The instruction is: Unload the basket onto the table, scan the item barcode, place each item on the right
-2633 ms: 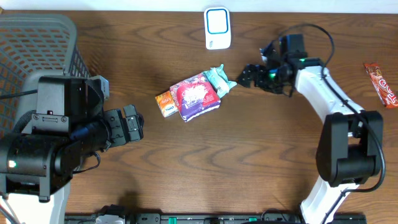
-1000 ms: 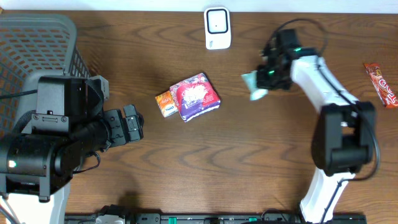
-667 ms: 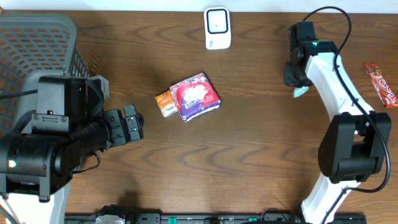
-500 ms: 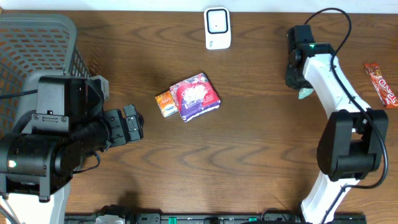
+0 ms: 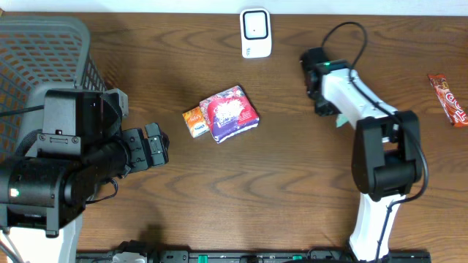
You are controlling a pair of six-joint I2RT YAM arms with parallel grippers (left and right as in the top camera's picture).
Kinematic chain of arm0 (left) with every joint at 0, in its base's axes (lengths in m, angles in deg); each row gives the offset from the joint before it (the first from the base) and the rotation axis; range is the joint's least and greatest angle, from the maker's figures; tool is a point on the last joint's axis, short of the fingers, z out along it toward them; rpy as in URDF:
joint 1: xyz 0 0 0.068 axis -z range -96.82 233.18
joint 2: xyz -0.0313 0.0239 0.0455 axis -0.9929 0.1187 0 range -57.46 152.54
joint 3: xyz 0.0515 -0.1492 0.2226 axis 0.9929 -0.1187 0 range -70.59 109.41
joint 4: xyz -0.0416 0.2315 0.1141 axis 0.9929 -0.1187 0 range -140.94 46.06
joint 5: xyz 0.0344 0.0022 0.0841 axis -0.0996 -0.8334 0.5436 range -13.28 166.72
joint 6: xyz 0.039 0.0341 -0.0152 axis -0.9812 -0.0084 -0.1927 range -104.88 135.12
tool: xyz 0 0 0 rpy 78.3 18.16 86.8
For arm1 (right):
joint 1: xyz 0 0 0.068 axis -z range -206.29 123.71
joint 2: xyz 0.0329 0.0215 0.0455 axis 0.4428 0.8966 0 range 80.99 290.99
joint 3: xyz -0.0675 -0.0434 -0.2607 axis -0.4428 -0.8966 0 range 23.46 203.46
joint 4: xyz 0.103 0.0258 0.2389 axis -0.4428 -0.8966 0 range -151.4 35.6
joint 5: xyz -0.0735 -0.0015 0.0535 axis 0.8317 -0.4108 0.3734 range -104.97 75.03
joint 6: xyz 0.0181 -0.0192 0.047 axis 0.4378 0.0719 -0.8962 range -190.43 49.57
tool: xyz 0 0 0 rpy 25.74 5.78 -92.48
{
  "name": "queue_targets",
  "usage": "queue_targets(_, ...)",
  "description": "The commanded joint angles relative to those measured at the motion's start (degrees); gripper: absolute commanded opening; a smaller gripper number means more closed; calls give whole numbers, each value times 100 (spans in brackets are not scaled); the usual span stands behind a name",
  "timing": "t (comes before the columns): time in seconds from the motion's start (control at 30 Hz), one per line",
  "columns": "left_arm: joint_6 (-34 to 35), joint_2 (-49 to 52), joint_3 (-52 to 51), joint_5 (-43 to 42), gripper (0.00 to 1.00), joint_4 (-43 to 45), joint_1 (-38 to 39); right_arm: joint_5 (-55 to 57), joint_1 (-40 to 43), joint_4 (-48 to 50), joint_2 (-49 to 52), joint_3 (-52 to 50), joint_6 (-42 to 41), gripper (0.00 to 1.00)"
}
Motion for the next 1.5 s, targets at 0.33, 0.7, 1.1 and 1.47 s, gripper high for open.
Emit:
queue_targets(0.33,-98,9,-2,-66,98,-15,-24,-844,-1467,304,140,-28,-76,61)
queue_targets(0.7,-98,9,-2,-66,98,-15,-24,-3069,-1513,-348,116,1099,-72,99)
queue_targets(1.1,-98,9,-2,-66,98,-15,-24,-2129,-804,-1746,122,2149,1534,99)
queue_targets(1.47,-98,9,-2,-66,98,-15,-24,-1700,-472,-1047,122,1303,2031,99)
